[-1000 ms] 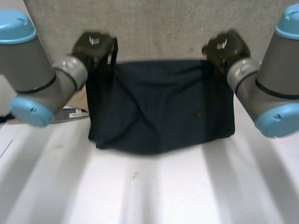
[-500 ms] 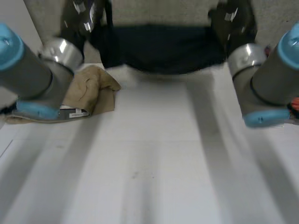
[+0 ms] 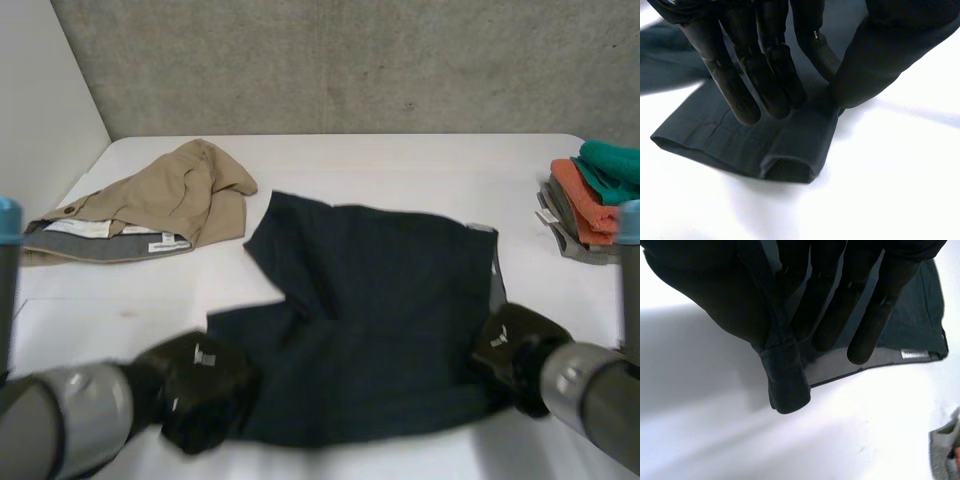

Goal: Fold the laundry.

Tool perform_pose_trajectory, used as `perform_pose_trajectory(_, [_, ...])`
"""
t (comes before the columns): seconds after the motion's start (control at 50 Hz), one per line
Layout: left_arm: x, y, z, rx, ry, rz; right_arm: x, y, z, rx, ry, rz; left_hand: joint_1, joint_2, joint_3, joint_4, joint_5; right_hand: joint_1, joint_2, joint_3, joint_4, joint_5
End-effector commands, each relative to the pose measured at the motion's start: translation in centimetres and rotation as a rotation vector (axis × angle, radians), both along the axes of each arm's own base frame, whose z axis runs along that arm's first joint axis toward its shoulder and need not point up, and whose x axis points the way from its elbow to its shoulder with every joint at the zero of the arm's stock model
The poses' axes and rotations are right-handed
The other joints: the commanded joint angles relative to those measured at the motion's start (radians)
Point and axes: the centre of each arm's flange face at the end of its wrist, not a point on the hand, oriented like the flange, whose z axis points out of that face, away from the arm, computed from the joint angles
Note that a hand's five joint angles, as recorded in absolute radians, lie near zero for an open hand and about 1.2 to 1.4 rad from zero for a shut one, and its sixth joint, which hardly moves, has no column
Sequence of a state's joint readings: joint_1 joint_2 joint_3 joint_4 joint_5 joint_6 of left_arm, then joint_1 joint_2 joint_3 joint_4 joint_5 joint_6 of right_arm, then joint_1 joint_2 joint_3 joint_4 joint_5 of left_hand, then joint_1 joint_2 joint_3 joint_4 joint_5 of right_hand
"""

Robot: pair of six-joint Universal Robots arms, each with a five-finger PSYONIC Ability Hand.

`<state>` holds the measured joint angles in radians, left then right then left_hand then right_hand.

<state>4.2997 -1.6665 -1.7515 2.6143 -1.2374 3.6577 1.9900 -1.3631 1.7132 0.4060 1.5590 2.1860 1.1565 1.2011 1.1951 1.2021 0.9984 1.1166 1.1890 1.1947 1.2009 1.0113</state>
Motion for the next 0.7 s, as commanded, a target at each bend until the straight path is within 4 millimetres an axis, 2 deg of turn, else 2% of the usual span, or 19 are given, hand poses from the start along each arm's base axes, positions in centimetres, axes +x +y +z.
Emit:
perform_pose_trajectory(0.02, [0.9,3.6,2.1,-0.03,-0.139,-0.19,-0.9,3.3,2.7,0.03,-0.034,0.087,0.24,0.195,0.201,0.194,0.223,0.28,0.207,0.202,0.195,0.21])
perform_pose_trajectory(0.12, [-0.9,-0.4,1.8,-0.191,-0.073,-0.154,-0.7,1.7,1.9,0.054,-0.071,0.058,0.24,0.195,0.201,0.194,0.223,0.28,0.207,0.202,0.195,0.21])
perform_pose_trajectory(0.18, [-1.9,-2.9,1.1,-0.269,-0.061,-0.112,-0.2,-0.3,0.6,0.043,-0.113,-0.001,0.24,0.195,0.201,0.194,0.223,0.28,0.207,0.202,0.195,0.21])
perform_pose_trajectory(0.22, [-2.3,-3.4,0.6,-0.277,-0.063,-0.106,0.0,-0.9,0.0,0.039,-0.122,-0.019,0.24,0.195,0.201,0.194,0.223,0.28,0.207,0.202,0.195,0.21])
perform_pose_trajectory(0.28, [-3.6,-2.4,0.0,-0.266,-0.065,-0.162,0.0,-1.1,-1.1,0.049,-0.119,-0.039,0.223,0.178,0.184,0.177,0.206,0.28,0.207,0.202,0.195,0.21])
perform_pose_trajectory(0.3, [-3.8,-2.3,0.0,-0.266,-0.067,-0.169,0.0,-1.1,-1.2,0.05,-0.119,-0.044,-0.016,-0.06,-0.054,-0.061,-0.032,0.28,0.207,0.202,0.195,0.21])
perform_pose_trajectory(0.32, [-4.2,-2.1,0.0,-0.272,-0.067,-0.179,-0.1,-0.9,-1.5,0.054,-0.116,-0.047,-0.527,-0.571,-0.565,-0.572,-0.543,0.28,0.207,0.202,0.195,0.21])
perform_pose_trajectory(0.34, [-4.2,-2.1,0.1,-0.275,-0.064,-0.179,-0.2,-0.9,-1.7,0.056,-0.117,-0.048,-0.651,-0.696,-0.69,-0.697,-0.668,0.28,0.207,0.202,0.195,0.21])
perform_pose_trajectory(0.44, [-4.7,-2.9,1.2,-0.318,-0.026,-0.161,-0.3,-0.9,-2.3,0.043,-0.121,-0.053,-0.673,-0.717,-0.711,-0.718,-0.689,0.28,0.207,0.202,0.195,0.21])
perform_pose_trajectory(0.52, [-5.9,-4.6,2.6,-0.412,0.073,-0.118,-0.2,-0.7,-2.2,0.013,-0.137,-0.048,-0.664,-0.709,-0.703,-0.71,-0.681,0.28,0.207,0.202,0.195,0.21])
perform_pose_trajectory(0.56, [-6.7,-6.1,2.9,-0.476,0.129,-0.098,-0.2,-0.7,-2.0,-0.002,-0.143,-0.047,-0.655,-0.7,-0.694,-0.701,-0.672,0.28,0.207,0.202,0.195,0.21])
perform_pose_trajectory(0.6, [-7.2,-7.1,2.5,-0.499,0.145,-0.091,-0.2,-0.6,-1.9,-0.006,-0.146,-0.046,-0.644,-0.688,-0.682,-0.689,-0.66,0.28,0.207,0.202,0.195,0.21])
perform_pose_trajectory(0.66, [-8.2,-9.2,1.0,-0.509,0.155,-0.084,-0.2,-0.5,-2.0,-0.011,-0.15,-0.045,-0.597,-0.641,-0.635,-0.642,-0.613,0.28,0.207,0.202,0.195,0.21])
perform_pose_trajectory(0.7, [-8.6,-10.5,-0.8,-0.481,0.137,-0.085,0.0,-0.3,-2.0,-0.015,-0.157,-0.04,-0.567,-0.612,-0.606,-0.613,-0.584,0.28,0.207,0.202,0.195,0.21])
